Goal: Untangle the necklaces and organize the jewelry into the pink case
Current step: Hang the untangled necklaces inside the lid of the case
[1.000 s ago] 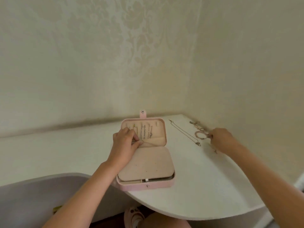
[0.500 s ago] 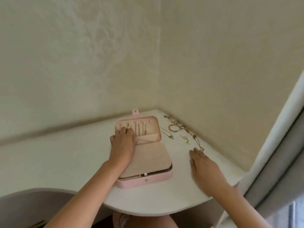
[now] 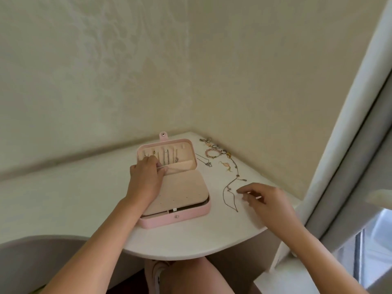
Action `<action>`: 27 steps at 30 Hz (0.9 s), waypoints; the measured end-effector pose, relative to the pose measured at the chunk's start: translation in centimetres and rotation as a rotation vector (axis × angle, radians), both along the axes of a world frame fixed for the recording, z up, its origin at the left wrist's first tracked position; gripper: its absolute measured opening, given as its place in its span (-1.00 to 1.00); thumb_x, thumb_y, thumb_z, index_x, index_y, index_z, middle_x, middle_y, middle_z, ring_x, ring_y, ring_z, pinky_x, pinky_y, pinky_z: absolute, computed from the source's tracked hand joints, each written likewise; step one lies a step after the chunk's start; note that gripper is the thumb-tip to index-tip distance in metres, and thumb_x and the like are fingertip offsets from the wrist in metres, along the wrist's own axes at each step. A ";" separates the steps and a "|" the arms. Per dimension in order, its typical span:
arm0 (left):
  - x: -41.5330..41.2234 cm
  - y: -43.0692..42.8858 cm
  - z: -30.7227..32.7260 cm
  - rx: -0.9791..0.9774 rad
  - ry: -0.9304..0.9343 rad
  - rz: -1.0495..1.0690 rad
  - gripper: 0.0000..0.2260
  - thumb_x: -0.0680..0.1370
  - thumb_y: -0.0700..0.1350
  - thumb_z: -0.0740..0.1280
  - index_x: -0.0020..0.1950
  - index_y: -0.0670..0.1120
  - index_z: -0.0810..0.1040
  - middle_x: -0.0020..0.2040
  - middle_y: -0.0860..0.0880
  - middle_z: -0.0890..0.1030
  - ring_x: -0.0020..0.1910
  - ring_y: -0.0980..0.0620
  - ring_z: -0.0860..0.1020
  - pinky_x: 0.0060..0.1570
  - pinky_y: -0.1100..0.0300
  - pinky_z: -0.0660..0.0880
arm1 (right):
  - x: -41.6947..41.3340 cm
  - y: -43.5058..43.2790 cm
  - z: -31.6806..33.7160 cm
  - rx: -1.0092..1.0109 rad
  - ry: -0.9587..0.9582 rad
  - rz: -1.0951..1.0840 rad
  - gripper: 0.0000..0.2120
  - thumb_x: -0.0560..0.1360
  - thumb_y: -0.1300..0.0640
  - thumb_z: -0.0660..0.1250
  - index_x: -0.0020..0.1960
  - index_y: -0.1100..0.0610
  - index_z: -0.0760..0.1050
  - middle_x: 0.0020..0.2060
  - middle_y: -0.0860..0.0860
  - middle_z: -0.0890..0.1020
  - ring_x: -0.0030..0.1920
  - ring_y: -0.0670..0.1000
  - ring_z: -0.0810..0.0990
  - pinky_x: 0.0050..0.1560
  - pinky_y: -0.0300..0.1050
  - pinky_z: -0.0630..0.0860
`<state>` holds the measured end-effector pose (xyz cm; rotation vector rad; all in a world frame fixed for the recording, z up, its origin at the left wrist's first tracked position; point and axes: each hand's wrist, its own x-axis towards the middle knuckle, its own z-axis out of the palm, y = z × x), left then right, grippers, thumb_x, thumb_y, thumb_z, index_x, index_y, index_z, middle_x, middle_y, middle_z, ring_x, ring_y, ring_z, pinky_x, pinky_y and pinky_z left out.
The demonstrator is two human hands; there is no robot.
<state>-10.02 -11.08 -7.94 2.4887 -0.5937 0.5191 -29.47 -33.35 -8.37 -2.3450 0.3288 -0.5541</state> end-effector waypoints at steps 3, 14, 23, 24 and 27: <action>-0.1 0.0 0.0 -0.009 0.005 0.000 -0.88 0.58 -0.08 0.30 -0.11 -0.07 0.42 -0.04 -0.10 0.56 -0.01 -0.15 0.50 0.03 0.03 0.28 | -0.6 -1.6 -0.8 -0.122 0.038 -0.050 -0.64 0.53 0.33 0.22 0.15 -0.05 0.59 0.09 -0.29 0.53 -0.02 -0.33 0.48 -0.07 -0.66 0.24; -0.2 0.1 0.0 -0.040 -0.009 -0.004 -0.88 0.58 -0.08 0.30 -0.10 -0.10 0.45 -0.03 -0.11 0.57 -0.01 -0.16 0.50 0.04 0.02 0.29 | -2.2 -1.0 -2.9 -0.423 0.090 0.389 -0.56 0.51 -0.10 0.12 0.37 -0.12 0.43 0.29 -0.41 0.31 0.38 -0.36 0.19 0.32 -0.53 -0.01; -0.3 0.1 -0.3 0.084 -0.067 -0.021 -0.84 0.60 -0.04 0.24 0.09 -0.07 0.55 0.01 -0.08 0.53 0.08 -0.12 0.46 0.00 0.09 0.14 | -4.4 0.0 -4.2 -0.235 -0.255 0.312 -0.60 0.45 -0.26 0.30 -0.07 0.03 0.70 -0.06 -0.24 0.66 0.03 -0.29 0.58 0.07 -0.43 0.47; -0.3 0.1 -0.3 0.097 -0.073 -0.021 -0.83 0.59 -0.03 0.25 0.10 -0.06 0.55 0.02 -0.08 0.52 0.09 -0.12 0.45 0.03 0.09 0.15 | -4.6 0.2 -4.2 -0.199 -0.269 0.307 -0.64 0.44 -0.24 0.31 -0.11 0.02 0.71 -0.11 -0.26 0.66 -0.02 -0.29 0.60 0.02 -0.43 0.49; -0.3 0.0 -0.2 0.119 -0.082 -0.018 -0.81 0.58 -0.02 0.27 0.12 -0.07 0.55 0.06 -0.08 0.52 0.12 -0.12 0.45 0.07 0.07 0.16 | -4.9 0.6 -3.4 -0.113 -0.201 0.286 -0.86 0.42 -0.08 0.42 -0.19 -0.04 0.68 -0.17 -0.29 0.66 -0.06 -0.27 0.61 -0.02 -0.43 0.47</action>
